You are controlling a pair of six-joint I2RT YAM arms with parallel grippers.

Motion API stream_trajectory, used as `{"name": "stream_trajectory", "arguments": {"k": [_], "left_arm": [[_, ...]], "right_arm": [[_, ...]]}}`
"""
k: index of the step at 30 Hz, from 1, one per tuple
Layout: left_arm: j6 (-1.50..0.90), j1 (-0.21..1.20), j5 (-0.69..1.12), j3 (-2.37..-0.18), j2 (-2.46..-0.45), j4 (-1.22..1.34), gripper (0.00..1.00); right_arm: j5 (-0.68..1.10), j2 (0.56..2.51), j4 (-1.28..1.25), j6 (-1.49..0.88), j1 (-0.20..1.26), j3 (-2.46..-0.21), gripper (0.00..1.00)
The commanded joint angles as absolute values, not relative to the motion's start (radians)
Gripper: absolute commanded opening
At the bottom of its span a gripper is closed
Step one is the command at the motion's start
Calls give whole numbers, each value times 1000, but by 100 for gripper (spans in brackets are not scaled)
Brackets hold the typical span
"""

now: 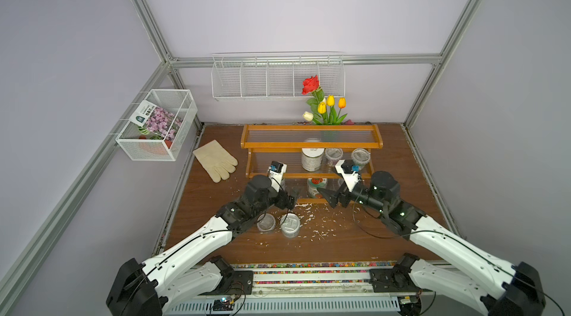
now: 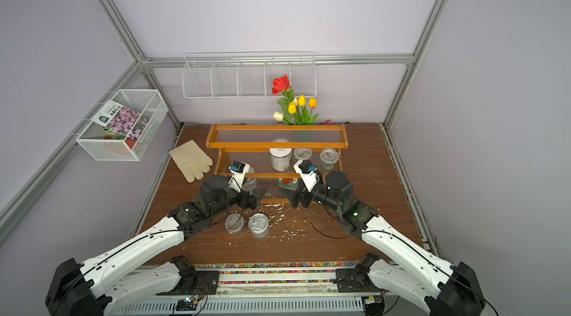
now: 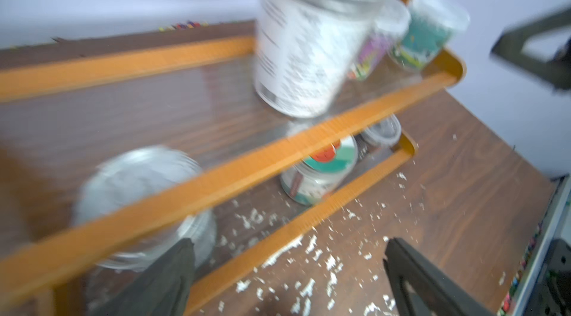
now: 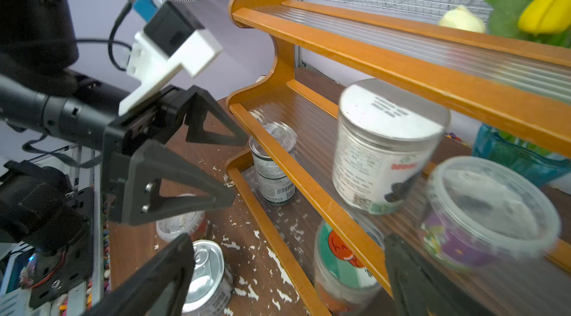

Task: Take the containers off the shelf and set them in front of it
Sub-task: 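Place the container at the center of the board, then pick up a container from the shelf.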

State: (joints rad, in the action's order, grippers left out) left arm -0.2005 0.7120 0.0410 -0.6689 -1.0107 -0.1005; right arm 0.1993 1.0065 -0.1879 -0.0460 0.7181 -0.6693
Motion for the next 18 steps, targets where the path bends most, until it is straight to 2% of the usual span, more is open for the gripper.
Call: {"name": "stream_trajectory", "arguments": {"k": [1, 9, 18], "left_arm": [[-165, 614, 208, -687, -977, -139, 99], [-148, 445, 308, -693, -969, -129, 99], [-158, 415, 351, -672, -978, -118, 99]], "right_arm": [[-7, 1084, -380, -80, 773, -703, 98], [-224, 1295, -520, -102, 804, -785, 98], [-344, 1422, -555, -84, 801, -863, 98]]}}
